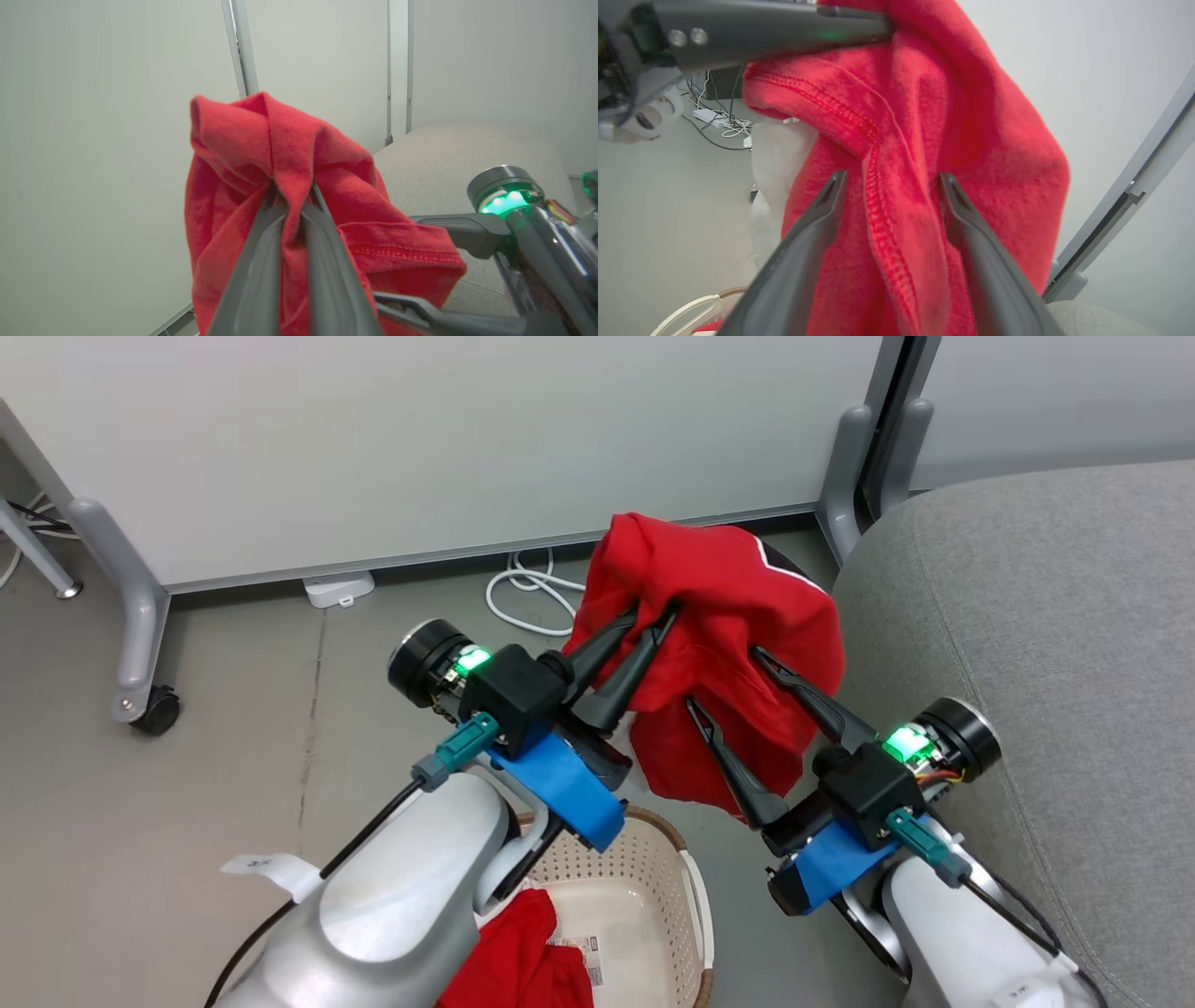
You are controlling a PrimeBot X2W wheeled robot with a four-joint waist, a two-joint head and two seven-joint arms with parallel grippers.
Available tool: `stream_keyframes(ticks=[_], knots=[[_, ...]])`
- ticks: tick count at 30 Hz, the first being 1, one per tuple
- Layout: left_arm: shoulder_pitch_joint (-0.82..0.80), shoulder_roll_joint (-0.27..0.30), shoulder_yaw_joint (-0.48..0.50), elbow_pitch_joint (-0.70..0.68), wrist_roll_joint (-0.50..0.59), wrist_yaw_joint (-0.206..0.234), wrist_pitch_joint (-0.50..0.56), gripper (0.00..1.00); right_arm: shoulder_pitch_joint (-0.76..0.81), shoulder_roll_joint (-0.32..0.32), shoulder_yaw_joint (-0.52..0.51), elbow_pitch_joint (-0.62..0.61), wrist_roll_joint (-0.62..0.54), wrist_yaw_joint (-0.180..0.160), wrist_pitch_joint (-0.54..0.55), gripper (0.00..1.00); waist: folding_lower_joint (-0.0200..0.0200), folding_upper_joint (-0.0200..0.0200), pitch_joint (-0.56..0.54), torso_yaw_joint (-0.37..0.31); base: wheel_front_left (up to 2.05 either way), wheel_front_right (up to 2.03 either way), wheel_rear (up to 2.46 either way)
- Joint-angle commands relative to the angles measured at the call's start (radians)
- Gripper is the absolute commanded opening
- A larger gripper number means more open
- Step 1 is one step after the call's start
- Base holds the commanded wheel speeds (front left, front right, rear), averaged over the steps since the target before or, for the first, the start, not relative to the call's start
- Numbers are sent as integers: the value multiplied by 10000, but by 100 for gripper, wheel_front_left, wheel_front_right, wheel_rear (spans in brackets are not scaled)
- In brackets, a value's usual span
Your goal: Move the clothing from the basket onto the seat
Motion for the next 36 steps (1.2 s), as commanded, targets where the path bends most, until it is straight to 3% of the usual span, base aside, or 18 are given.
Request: stream_keyframes(ticks=[1, 13, 14, 15, 16, 32, 33, 34, 35, 36], knots=[[-150, -82, -82, -46, 0, -9, -51, 0, -312, -42, 80, 156, -150, 1, -33, 100, 0, -1, -8, 40, 0, 0, 0], [-280, -370, -625, -159, -214, -9, -51, 0, -981, 346, 91, 990, -362, 3, -30, 100, 0, -1, 67, 203, 0, 0, 0], [-296, -373, -646, -168, -250, -9, -51, 0, -1000, 405, 71, 994, -284, 1, -31, 49, 0, -1, 71, 217, 0, 0, 0], [-315, -371, -668, -174, -267, -9, -51, 0, -1017, 426, 61, 1025, -275, 1, -31, 9, 0, -1, 73, 228, 0, 0, 0], [-329, -357, -680, -181, -277, -9, -51, 0, -990, 456, 60, 1082, -201, 3, -31, 0, 0, -1, 73, 235, 0, 0, 0], [-326, -231, -402, -73, -151, -9, -51, 0, -886, 517, 107, 1008, 190, 1, -31, 0, 0, -1, 80, 171, 0, 0, 0], [-321, -252, -355, -69, -109, -9, -51, 18, -878, 513, 98, 993, 224, 3, -31, 0, 0, -1, 87, 175, 0, 0, 0], [-306, -275, -308, -62, -69, -9, -51, 70, -868, 508, 90, 982, 226, 1, -31, 0, 0, -1, 93, 178, 0, 0, 0], [-283, -296, -256, -42, -24, -6, -50, 100, -855, 505, 82, 971, 235, 1, -31, 0, 0, -1, 95, 181, 0, 0, 0], [-257, -315, -207, -34, 18, -6, -51, 100, -844, 505, 78, 960, 258, 1, -31, 0, 0, -1, 99, 185, 0, 0, 0]])
